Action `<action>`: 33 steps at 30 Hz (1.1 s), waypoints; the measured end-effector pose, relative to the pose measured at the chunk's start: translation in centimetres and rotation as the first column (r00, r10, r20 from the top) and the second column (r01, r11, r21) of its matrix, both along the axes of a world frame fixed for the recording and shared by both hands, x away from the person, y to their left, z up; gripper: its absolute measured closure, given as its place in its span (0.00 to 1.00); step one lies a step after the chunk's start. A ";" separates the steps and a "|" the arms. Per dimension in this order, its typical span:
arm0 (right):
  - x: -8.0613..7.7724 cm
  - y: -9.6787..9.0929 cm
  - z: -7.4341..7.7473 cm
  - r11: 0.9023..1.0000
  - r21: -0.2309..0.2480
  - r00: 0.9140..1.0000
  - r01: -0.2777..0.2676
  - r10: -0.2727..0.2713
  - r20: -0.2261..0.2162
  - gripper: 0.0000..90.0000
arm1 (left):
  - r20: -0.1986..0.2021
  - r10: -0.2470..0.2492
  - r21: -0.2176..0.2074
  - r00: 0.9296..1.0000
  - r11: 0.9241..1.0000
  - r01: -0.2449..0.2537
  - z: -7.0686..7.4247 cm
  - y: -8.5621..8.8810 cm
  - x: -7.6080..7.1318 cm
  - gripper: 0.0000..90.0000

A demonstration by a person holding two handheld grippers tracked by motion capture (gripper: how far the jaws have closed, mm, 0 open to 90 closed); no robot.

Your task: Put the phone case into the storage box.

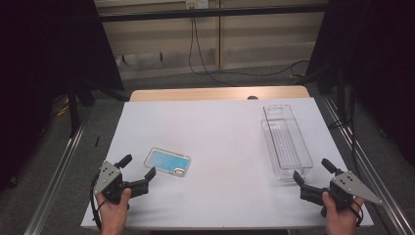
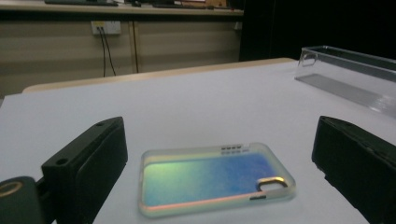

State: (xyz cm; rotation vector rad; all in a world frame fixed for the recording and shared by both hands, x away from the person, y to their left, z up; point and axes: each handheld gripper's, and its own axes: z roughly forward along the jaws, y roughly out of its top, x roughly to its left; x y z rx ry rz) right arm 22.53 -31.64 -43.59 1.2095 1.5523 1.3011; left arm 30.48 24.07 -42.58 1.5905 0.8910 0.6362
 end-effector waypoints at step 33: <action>-0.2 -0.2 0.0 1.000 -0.006 1.000 -0.012 0.012 0.003 0.00 | 0.029 -0.030 -0.011 0.999 0.999 0.030 0.0 -2.6 4.2 0.03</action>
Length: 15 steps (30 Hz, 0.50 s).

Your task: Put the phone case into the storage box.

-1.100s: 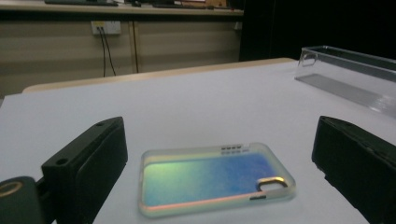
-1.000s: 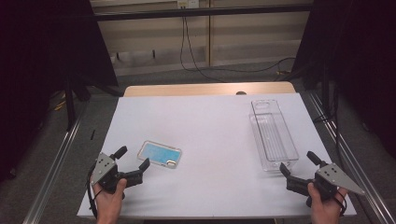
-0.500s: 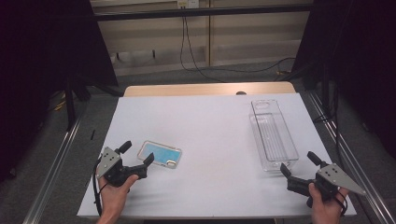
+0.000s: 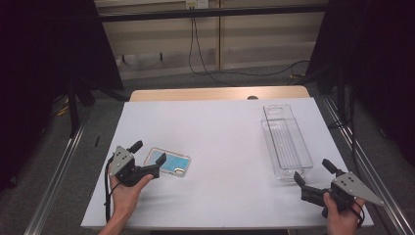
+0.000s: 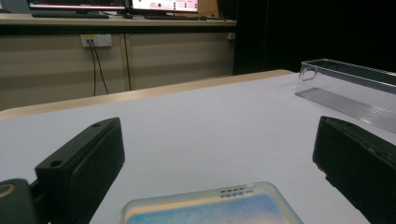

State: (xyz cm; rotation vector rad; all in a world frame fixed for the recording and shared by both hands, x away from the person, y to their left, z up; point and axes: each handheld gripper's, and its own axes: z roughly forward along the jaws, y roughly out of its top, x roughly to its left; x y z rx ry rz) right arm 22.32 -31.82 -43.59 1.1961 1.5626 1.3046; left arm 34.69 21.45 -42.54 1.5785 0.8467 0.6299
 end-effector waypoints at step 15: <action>0.0 0.0 0.0 1.000 0.002 1.000 -0.001 0.001 0.000 0.00 | 0.017 -0.022 0.024 1.000 0.999 0.021 0.5 -1.1 2.3 0.04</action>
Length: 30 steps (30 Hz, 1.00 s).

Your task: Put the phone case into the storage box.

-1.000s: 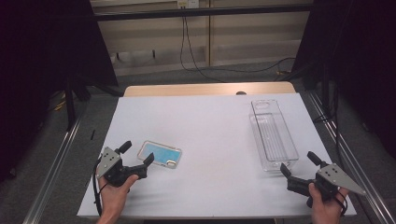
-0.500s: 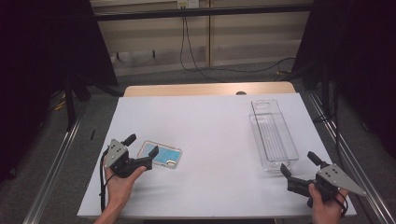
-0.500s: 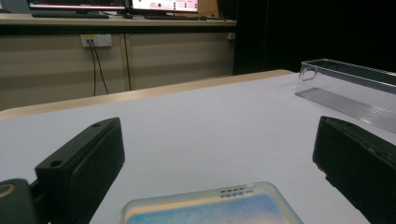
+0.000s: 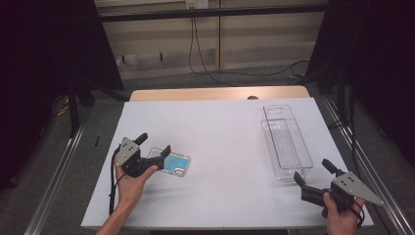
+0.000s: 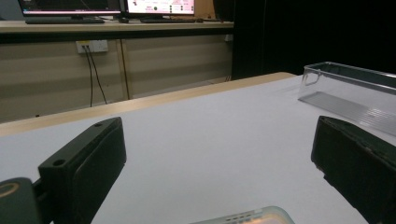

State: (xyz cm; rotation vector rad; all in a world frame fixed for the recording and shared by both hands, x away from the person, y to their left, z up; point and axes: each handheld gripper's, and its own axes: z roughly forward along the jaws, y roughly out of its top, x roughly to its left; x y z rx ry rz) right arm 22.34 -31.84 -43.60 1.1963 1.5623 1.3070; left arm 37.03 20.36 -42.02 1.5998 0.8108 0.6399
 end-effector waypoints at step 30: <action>0.0 0.0 0.0 1.000 -0.001 1.000 -0.004 0.004 -0.002 0.00 | -0.006 0.022 0.020 1.000 1.000 -0.022 0.3 -0.5 3.9 0.17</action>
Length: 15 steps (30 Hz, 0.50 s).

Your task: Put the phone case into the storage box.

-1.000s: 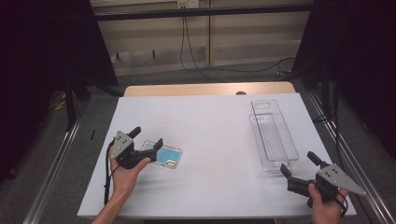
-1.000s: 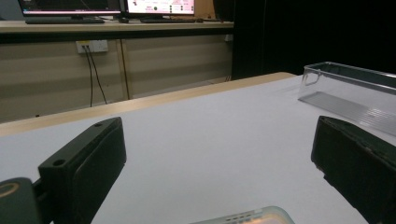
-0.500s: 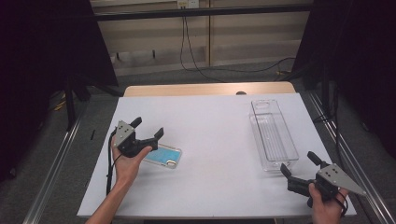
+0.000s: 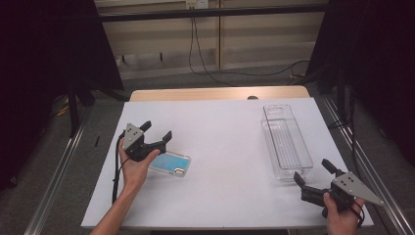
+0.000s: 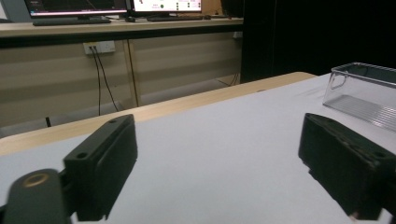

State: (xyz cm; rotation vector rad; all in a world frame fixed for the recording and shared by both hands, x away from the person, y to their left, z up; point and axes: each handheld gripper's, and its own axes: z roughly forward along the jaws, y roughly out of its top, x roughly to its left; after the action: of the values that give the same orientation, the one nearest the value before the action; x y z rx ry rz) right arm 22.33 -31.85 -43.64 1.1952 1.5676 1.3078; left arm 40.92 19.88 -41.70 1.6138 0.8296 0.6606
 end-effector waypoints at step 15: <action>-0.1 -0.1 0.0 1.000 0.003 1.000 0.003 -0.003 0.003 0.00 | -0.046 -0.077 -0.008 0.996 0.997 0.077 0.3 0.1 0.1 0.57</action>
State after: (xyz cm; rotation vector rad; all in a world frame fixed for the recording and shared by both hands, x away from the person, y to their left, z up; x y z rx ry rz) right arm 22.26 -31.95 -43.61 1.1966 1.5618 1.3096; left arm 41.01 20.00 -41.42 1.6518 0.7984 0.5678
